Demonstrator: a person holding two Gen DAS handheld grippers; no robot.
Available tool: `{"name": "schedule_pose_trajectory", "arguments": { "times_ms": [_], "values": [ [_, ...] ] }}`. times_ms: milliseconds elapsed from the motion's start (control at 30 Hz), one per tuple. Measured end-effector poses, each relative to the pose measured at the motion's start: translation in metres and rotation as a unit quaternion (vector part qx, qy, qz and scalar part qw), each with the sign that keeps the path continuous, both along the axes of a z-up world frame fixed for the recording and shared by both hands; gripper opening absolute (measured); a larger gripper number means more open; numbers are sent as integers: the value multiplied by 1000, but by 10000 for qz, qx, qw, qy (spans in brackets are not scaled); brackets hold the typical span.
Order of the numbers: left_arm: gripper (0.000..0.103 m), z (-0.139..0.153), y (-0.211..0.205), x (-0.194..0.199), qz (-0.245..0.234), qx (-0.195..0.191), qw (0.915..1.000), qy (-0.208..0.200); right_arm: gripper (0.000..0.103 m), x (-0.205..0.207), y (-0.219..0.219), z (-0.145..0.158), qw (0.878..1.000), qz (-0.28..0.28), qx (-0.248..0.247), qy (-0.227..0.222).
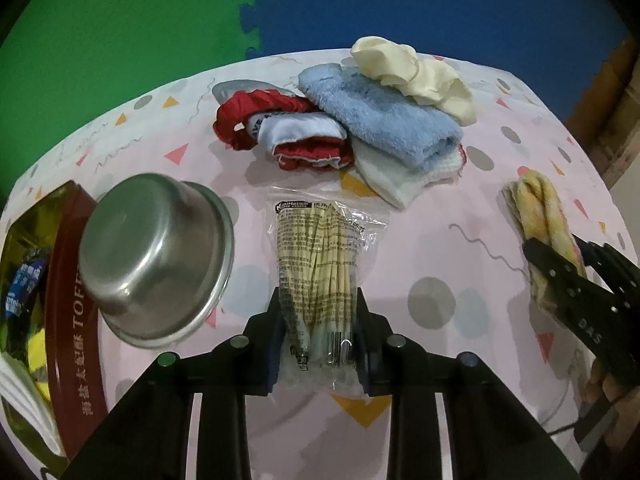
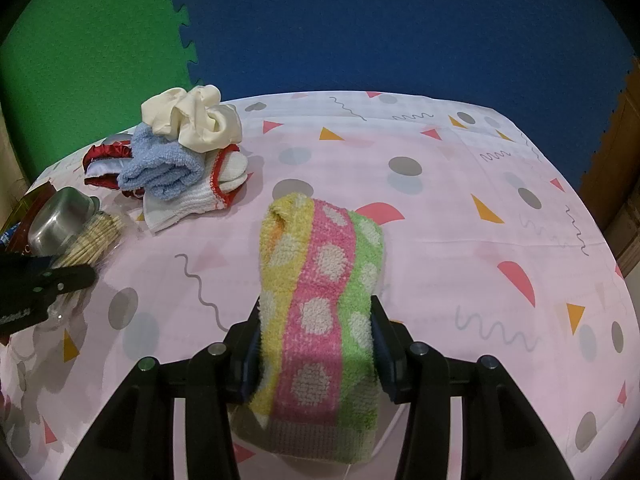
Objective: Organize soft objects
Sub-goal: 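Carry the cotton swab bag over the tin with the left gripper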
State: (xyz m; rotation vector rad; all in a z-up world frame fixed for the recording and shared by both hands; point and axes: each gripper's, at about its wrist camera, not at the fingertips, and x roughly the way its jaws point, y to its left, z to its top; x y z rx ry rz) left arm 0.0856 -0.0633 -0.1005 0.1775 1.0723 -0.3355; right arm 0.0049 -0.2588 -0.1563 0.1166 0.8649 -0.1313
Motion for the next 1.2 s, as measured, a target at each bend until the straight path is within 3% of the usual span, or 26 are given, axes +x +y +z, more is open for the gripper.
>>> {"name": "schedule_pose_trajectory", "arguments": {
  "times_ms": [367, 667, 1200],
  "values": [
    [26, 13, 10, -14, -9, -188, 9998, -98, 48, 0, 0, 0, 10000, -4, -2, 0],
    [26, 36, 26, -23, 82, -52, 9987, -510, 48, 0, 0, 0, 10000, -7, -4, 3],
    [26, 75, 105, -15, 785, 11, 9931, -871, 48, 0, 0, 0, 10000, -12, -5, 7]
  ]
}}
